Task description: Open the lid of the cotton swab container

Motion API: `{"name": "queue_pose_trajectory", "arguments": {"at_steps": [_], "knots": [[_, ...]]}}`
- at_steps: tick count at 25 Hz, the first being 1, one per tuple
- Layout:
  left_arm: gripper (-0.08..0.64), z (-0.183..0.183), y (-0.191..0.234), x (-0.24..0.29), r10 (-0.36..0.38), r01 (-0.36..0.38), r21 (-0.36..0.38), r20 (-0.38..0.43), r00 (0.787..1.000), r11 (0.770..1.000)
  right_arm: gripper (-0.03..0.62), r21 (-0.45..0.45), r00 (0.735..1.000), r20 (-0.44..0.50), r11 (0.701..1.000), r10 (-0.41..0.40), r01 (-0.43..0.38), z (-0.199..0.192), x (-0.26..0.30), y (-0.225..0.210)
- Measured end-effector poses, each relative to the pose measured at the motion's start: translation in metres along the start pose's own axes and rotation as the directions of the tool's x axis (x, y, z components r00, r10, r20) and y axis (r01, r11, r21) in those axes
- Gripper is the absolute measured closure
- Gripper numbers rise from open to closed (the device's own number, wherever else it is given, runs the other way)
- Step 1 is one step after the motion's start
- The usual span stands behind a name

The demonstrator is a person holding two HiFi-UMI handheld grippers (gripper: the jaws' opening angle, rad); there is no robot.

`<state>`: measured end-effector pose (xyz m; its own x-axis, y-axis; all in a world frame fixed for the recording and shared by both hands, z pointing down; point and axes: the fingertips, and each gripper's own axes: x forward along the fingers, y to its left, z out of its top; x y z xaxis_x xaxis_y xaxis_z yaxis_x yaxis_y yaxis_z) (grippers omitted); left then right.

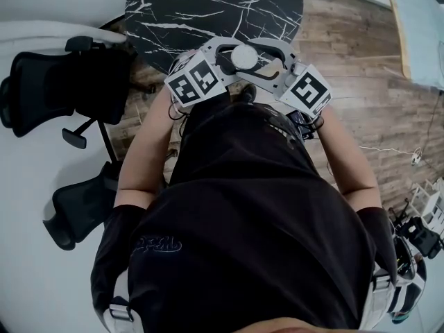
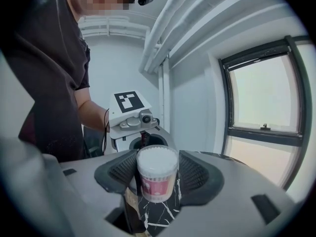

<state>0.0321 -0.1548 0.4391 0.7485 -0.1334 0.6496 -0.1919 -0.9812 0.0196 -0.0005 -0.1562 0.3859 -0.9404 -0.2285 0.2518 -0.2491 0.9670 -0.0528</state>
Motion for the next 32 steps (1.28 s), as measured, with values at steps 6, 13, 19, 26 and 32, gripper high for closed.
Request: {"name": "queue_pose_trajectory", "arguments": {"at_steps": [6,13,19,26,32], "knots": [[0.296,0.002,-0.002,-0.001,-0.011,0.011,0.015,-0.006,1.000,1.000,0.327,-0.008,1.000,0.015,1.000,0.003,-0.003,0.001,-0.001,0.001],[0.298,0.006,-0.003,-0.002,-0.009,0.008,0.026,0.009,1.000,1.000,0.328,0.010,1.000,0.003,1.000,0.018,-0.018,0.003,-0.004,0.000],[0.298,0.004,-0.006,-0.003,-0.022,0.022,0.017,0.005,1.000,1.000,0.330,0.035,1.000,-0.004,0.999,0.028,-0.028,0.002,-0.003,0.003],[0.299,0.000,-0.010,0.001,-0.033,0.032,0.007,0.015,0.999,0.999,0.330,0.053,0.997,-0.039,0.997,0.059,-0.057,-0.006,-0.003,0.006],[0.298,-0.002,-0.011,0.003,-0.039,0.039,-0.005,0.018,0.999,0.999,0.330,0.056,0.994,-0.082,0.996,0.076,-0.072,-0.012,-0.004,0.006]]}}
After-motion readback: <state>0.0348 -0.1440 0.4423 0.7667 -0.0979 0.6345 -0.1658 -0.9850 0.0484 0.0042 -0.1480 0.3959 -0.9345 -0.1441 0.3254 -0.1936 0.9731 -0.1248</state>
